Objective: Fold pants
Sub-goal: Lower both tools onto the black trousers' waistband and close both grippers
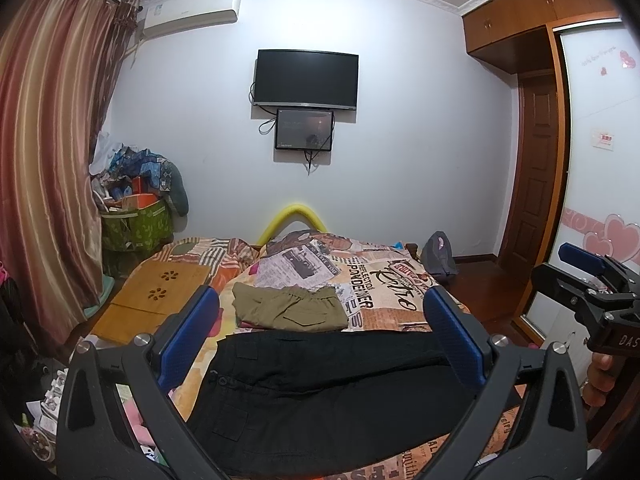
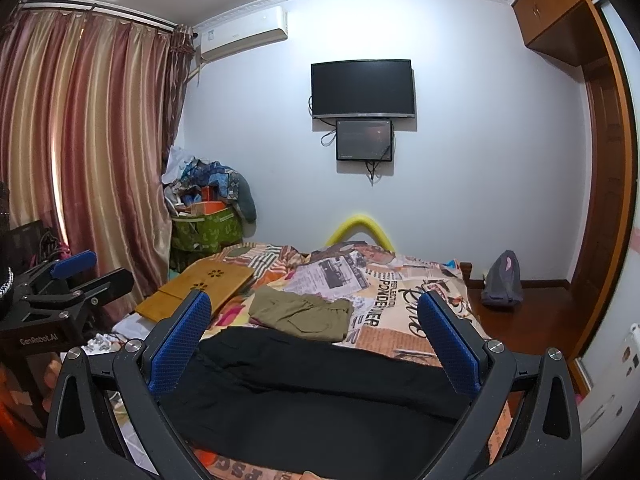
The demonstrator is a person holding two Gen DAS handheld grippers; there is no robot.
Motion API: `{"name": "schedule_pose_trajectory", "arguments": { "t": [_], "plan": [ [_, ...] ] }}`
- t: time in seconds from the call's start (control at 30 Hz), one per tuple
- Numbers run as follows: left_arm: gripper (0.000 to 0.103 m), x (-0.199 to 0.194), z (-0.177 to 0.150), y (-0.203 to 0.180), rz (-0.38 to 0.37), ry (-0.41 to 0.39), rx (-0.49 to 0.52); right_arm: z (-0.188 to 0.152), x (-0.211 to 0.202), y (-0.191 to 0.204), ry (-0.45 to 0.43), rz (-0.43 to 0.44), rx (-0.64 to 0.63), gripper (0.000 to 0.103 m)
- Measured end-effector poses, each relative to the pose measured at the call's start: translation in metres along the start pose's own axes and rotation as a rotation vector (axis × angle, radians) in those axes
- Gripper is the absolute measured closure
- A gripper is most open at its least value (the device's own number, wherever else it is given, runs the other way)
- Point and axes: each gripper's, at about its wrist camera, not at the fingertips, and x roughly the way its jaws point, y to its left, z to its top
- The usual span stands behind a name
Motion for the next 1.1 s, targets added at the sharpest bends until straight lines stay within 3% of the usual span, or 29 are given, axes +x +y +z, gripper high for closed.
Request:
{"name": "schedule_pose_trajectory", "arguments": {
  "t": [0.2,0.4,0.53,0.77,1.0,1.1],
  "plan": [
    [0.0,0.02,0.004,0.01,0.003,0.003,0.02,-0.003,0.021,-0.008,0.031,-0.018,0.005,0.0],
    [0.0,0.068,0.011,0.039,0.027,0.055,-0.014,-0.011,0.059,-0.025,0.101,-0.051,0.005,0.0],
    [0.0,0.116,0.01,0.067,0.053,0.112,-0.056,-0.018,0.088,-0.038,0.156,-0.07,0.0,0.0],
    [0.0,0.207,-0.005,0.115,0.175,0.224,-0.063,-0.032,0.144,-0.068,0.254,-0.112,-0.011,0.0],
    [0.0,0.296,-0.04,0.16,0.139,0.368,-0.122,-0.049,0.21,-0.102,0.42,-0.075,0.027,0.0],
    [0.0,0.335,-0.063,0.174,0.166,0.437,-0.12,-0.056,0.228,-0.106,0.433,-0.112,-0.02,0.0]
  ]
}}
